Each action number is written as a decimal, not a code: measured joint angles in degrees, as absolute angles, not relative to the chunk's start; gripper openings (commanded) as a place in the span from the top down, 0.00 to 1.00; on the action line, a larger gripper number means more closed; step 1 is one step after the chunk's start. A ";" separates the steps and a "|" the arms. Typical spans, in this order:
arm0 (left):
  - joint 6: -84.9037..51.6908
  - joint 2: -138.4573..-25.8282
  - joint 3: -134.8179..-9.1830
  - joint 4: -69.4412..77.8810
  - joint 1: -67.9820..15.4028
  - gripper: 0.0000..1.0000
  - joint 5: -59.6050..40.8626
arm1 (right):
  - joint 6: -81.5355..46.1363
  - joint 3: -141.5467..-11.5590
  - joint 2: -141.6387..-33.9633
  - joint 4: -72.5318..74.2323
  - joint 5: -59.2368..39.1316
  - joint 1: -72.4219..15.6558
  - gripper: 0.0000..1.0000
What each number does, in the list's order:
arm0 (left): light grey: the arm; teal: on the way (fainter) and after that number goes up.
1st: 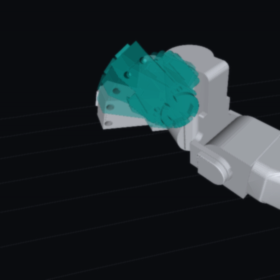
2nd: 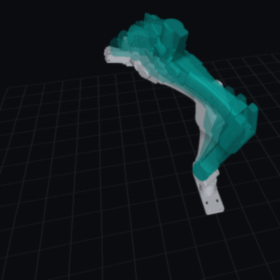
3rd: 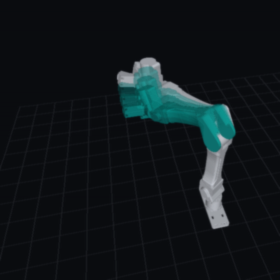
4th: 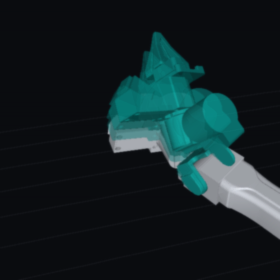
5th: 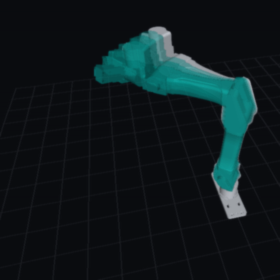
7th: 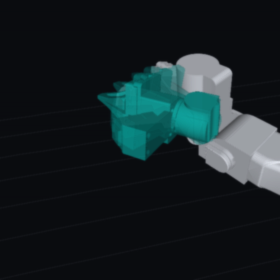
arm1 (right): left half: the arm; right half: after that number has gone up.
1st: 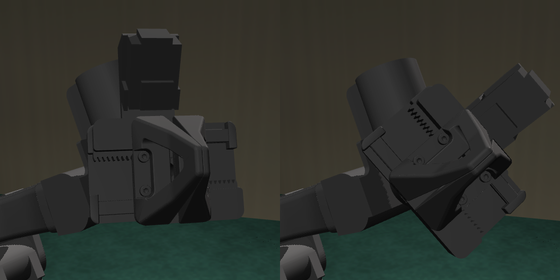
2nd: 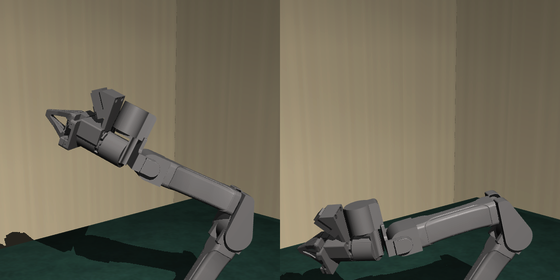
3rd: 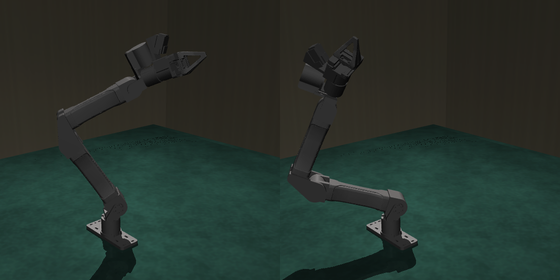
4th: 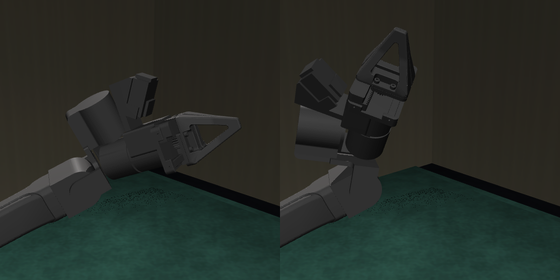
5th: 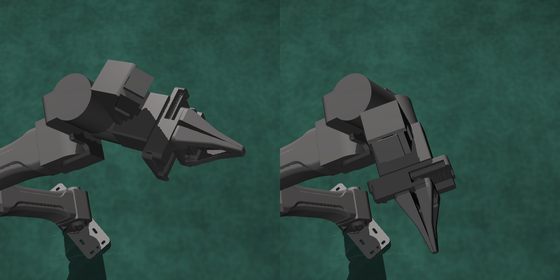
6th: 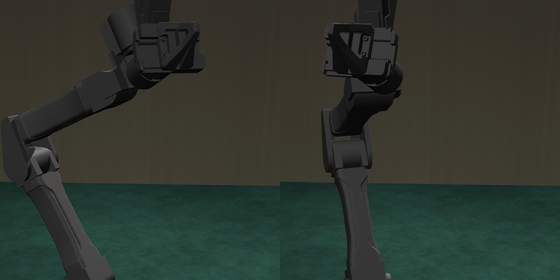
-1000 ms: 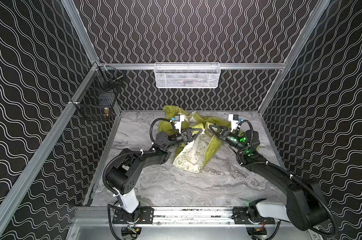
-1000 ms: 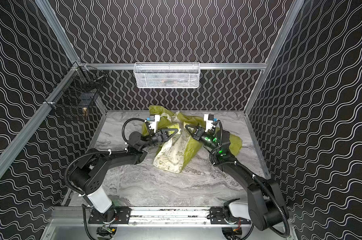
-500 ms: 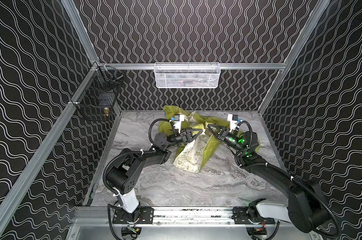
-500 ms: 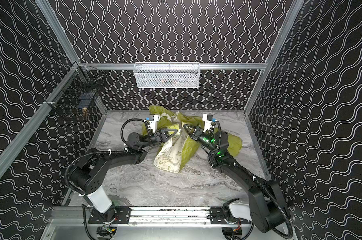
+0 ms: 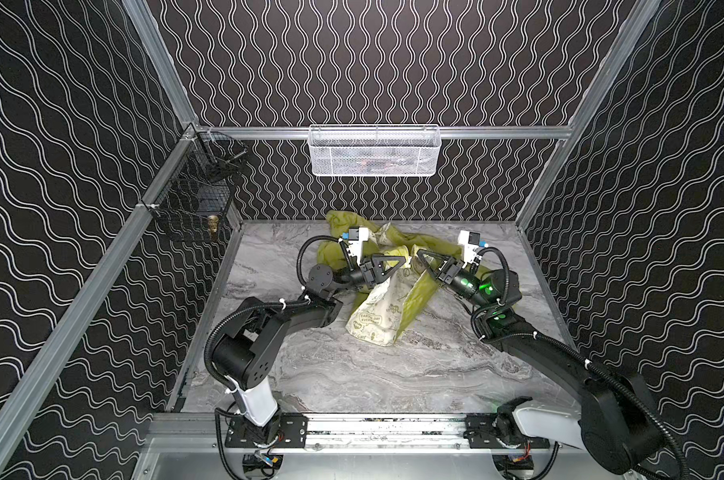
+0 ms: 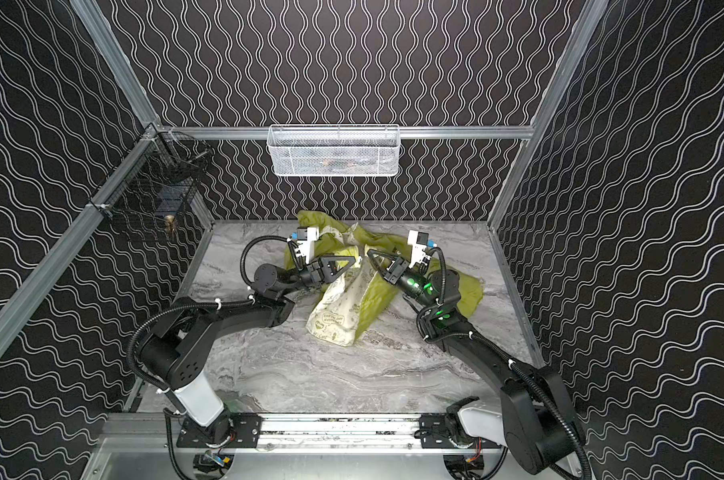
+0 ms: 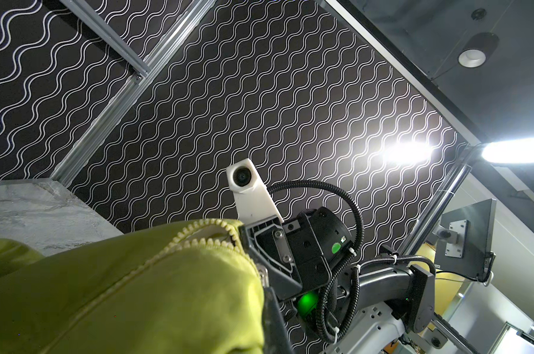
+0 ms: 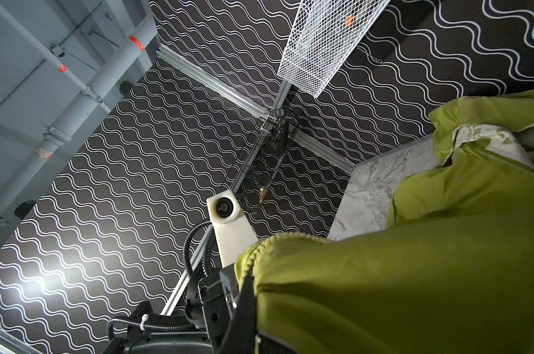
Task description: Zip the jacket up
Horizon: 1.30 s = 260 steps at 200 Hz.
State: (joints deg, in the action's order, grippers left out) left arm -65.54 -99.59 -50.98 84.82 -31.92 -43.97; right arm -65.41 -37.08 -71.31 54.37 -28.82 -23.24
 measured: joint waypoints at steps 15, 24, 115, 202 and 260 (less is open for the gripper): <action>-65.65 -99.57 -51.09 84.82 -31.92 1.00 -43.97 | -65.76 -37.08 -71.44 55.13 -28.60 -23.55 1.00; -65.65 -99.57 -51.09 84.82 -31.92 1.00 -44.01 | -66.04 -37.06 -71.61 55.64 -28.60 -23.70 1.00; -65.63 -99.22 -50.96 84.84 -31.92 1.00 -44.01 | -67.11 -37.06 -73.43 56.90 -28.18 -24.64 1.00; -65.60 -99.22 -50.92 84.84 -31.92 1.00 -44.01 | -68.38 -35.22 -72.97 59.96 -26.44 -24.64 1.00; -65.60 -99.24 -50.92 84.84 -31.92 1.00 -44.01 | -69.60 -35.18 -73.97 62.13 -26.17 -25.87 1.00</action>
State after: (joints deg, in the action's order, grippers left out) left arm -65.60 -99.24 -50.92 84.84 -31.92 -44.01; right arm -69.60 -35.18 -73.97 62.13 -26.17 -25.87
